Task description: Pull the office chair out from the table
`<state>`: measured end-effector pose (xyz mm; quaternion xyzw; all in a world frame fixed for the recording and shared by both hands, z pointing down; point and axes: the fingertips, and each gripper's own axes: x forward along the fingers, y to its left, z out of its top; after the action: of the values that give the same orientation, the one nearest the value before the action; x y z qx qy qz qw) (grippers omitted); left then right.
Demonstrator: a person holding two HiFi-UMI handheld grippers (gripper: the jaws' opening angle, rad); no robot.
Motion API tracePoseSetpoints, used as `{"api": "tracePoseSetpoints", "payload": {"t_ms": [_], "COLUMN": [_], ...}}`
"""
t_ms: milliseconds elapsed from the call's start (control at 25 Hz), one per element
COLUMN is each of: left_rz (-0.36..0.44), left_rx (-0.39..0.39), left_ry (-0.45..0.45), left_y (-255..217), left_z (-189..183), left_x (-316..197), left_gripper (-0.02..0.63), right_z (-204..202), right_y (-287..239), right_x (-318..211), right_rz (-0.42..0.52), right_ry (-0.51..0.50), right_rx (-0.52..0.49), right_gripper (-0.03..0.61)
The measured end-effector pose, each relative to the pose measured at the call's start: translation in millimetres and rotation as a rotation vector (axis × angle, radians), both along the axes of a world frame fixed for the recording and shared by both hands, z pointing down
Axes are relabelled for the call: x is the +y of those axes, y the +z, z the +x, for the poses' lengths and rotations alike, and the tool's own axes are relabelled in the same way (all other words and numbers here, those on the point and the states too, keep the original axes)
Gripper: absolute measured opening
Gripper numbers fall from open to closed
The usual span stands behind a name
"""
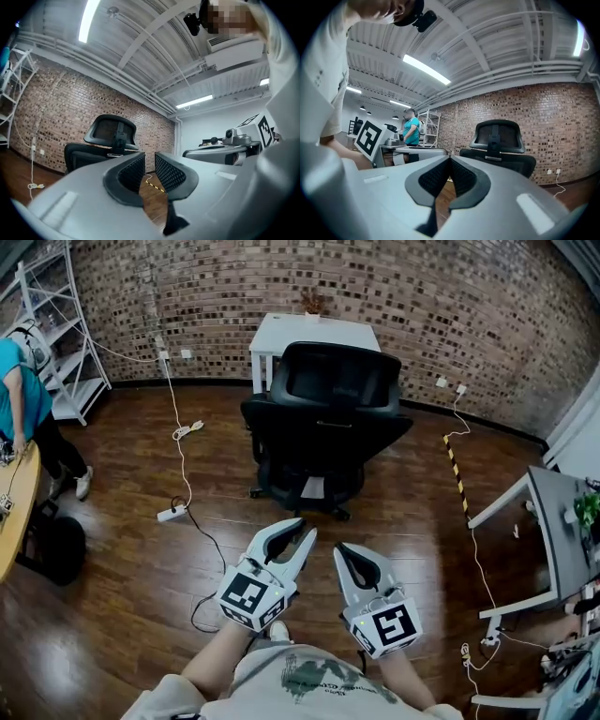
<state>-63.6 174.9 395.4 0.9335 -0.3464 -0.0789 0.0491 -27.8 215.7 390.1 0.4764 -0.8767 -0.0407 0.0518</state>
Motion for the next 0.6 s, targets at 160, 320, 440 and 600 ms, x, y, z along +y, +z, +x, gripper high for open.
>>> {"api": "tracePoseSetpoints", "payload": {"t_ms": [160,320,440,600], "left_rz": [-0.016,-0.02,-0.028,-0.053], "left_rx": [-0.012,-0.033,-0.047,-0.059], "left_ry": [0.001,-0.01,-0.024,-0.027], "left_y": [7.0,10.5,16.7,21.2], "left_z": [18.7,29.6,34.5,42.5], "left_x": [32.2,56.9,73.5,92.6], "left_gripper": [0.072,0.064,0.064,0.057], "right_z": [14.3,26.9,33.7,38.9], "right_y": [1.4,3.7,10.6,16.2], "right_x": [23.8,41.8,53.7,70.5], "right_rz": [0.001,0.0,-0.012,-0.024], "right_ry": [-0.012,-0.017,-0.022,-0.025], "right_rx": [-0.012,-0.037,-0.06,-0.088], "right_gripper": [-0.003,-0.003,-0.003,-0.003]}}
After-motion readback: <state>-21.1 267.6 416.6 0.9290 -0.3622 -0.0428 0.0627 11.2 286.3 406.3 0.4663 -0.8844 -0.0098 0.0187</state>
